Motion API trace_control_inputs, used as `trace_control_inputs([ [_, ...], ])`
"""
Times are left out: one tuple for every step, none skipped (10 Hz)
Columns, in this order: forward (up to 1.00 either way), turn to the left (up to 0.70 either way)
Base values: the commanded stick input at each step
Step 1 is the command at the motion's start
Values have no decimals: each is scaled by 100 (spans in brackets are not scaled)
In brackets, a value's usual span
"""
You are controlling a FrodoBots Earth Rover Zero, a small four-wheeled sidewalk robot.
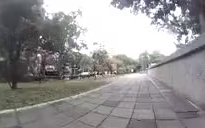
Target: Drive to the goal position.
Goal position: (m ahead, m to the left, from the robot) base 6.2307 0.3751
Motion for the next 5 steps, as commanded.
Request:
trace_control_inputs([
  [70, -14],
  [70, -14],
  [70, -14],
  [70, -14],
  [70, -14],
])
